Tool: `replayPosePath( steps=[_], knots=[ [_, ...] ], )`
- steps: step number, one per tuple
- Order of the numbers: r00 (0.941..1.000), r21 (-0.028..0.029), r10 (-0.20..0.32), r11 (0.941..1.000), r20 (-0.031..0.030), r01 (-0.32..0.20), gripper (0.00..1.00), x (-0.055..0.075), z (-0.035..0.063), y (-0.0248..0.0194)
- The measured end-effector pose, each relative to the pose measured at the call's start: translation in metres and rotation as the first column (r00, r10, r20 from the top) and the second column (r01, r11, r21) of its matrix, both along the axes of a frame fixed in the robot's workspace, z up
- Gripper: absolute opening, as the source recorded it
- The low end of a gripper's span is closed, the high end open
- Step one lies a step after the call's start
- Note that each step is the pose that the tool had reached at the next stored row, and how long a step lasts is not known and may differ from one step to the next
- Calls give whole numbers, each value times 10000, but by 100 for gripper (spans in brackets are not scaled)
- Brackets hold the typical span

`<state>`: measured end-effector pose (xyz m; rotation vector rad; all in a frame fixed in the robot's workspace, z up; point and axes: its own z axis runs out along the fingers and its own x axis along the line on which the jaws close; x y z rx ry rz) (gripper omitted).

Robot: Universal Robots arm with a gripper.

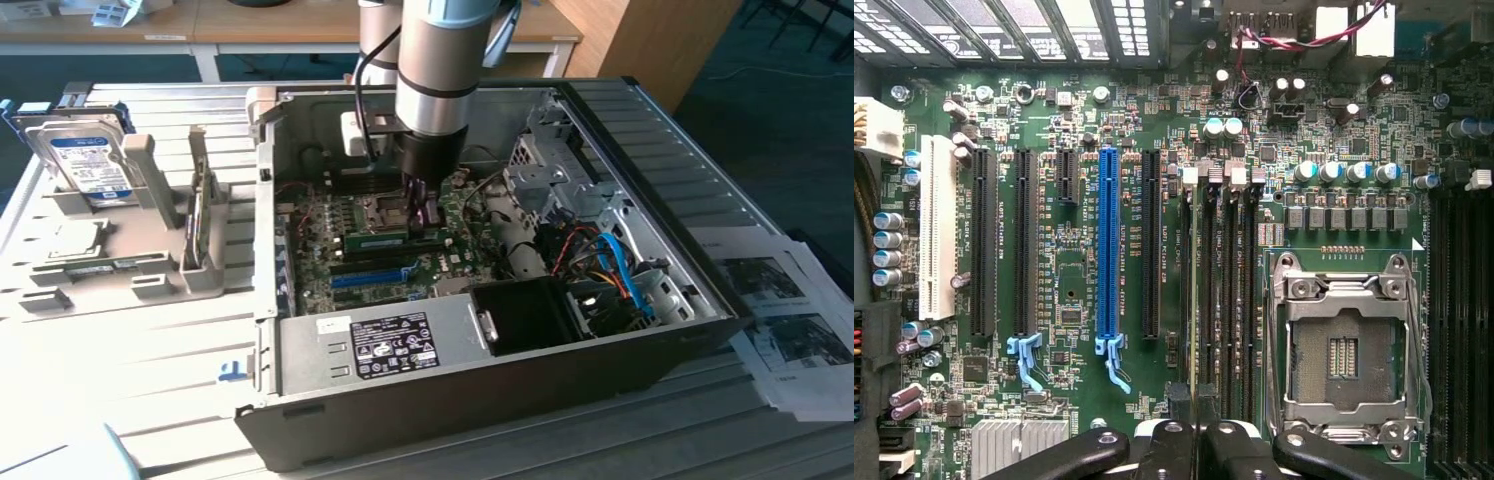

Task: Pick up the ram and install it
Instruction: 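Insert the ram into the slot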

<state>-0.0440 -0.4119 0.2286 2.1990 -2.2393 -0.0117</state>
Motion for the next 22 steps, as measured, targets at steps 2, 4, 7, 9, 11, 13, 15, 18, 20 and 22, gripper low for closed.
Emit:
replayPosePath(
  steps=[2,4,7,9,11,13,15,18,20,22],
  knots=[
    [10000,-1,0,10000,0,0,12,0,0,0],
    [10000,0,0,10000,1,0,12,0,-2,0],
    [10000,2,0,10000,1,0,12,0,-9,0],
    [10000,0,0,10000,1,0,12,0,-13,0],
    [10000,0,0,10000,0,0,12,0,-18,0],
    [10000,0,0,10000,2,0,12,0,-23,0],
    [10000,0,0,10000,2,0,12,0,-28,0],
    [10000,0,0,10000,1,0,12,0,-37,0],
    [10000,-1,0,10000,0,0,12,0,-38,0],
    [10000,0,0,10000,1,0,12,0,-39,0]
  ],
)
